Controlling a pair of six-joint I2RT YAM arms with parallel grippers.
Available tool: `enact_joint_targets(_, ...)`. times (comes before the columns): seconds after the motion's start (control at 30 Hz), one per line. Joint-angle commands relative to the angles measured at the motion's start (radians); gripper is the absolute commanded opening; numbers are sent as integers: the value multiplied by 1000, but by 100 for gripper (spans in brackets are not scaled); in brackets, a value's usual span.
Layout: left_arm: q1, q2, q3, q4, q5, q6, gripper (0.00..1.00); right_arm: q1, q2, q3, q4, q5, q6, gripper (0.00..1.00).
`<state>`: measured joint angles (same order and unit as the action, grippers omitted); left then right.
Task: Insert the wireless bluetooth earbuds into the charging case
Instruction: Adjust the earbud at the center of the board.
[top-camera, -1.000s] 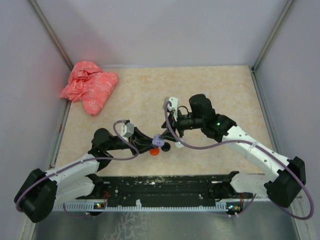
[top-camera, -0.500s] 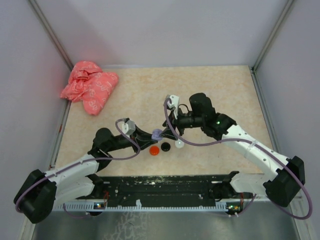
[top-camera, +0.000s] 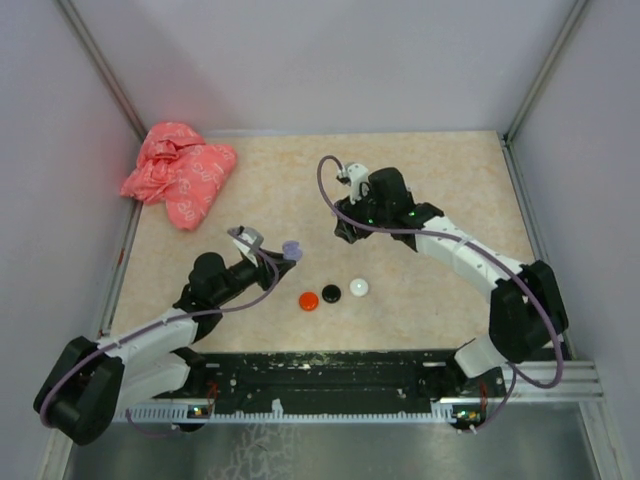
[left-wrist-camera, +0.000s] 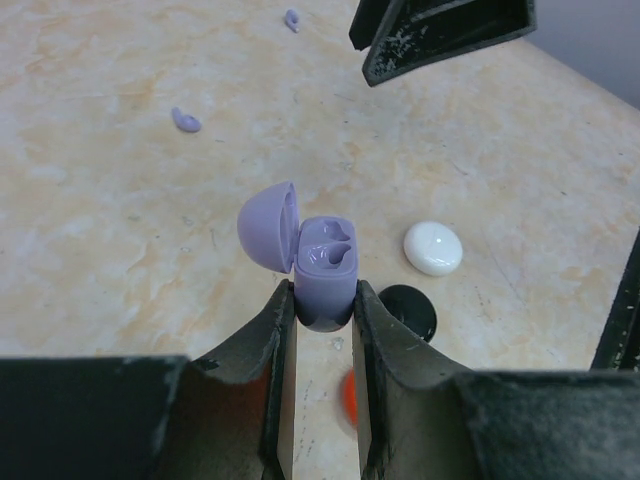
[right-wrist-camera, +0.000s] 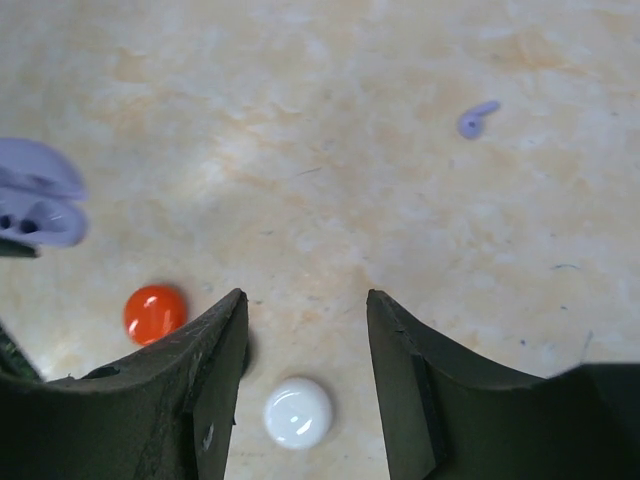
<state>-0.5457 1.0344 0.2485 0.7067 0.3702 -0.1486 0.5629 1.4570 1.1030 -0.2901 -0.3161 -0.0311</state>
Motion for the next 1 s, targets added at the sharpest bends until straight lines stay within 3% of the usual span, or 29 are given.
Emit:
enact_joint_targets(0.0,24,7,-28,11,-45,32,0,-81,105,91,87,203,66,49)
enact_joint_targets(0.33,36,19,-23,-14,-50,70,0,-311,387,261,101,439,206,47)
enact_joint_targets(0.73,37,41,-5,-30,-40,83,0,-419,668,571,-43,426,225,40)
enact_joint_targets(0.97,39,39,-5,-35,-39,85,0,-427,735,626,-67,409,226,35)
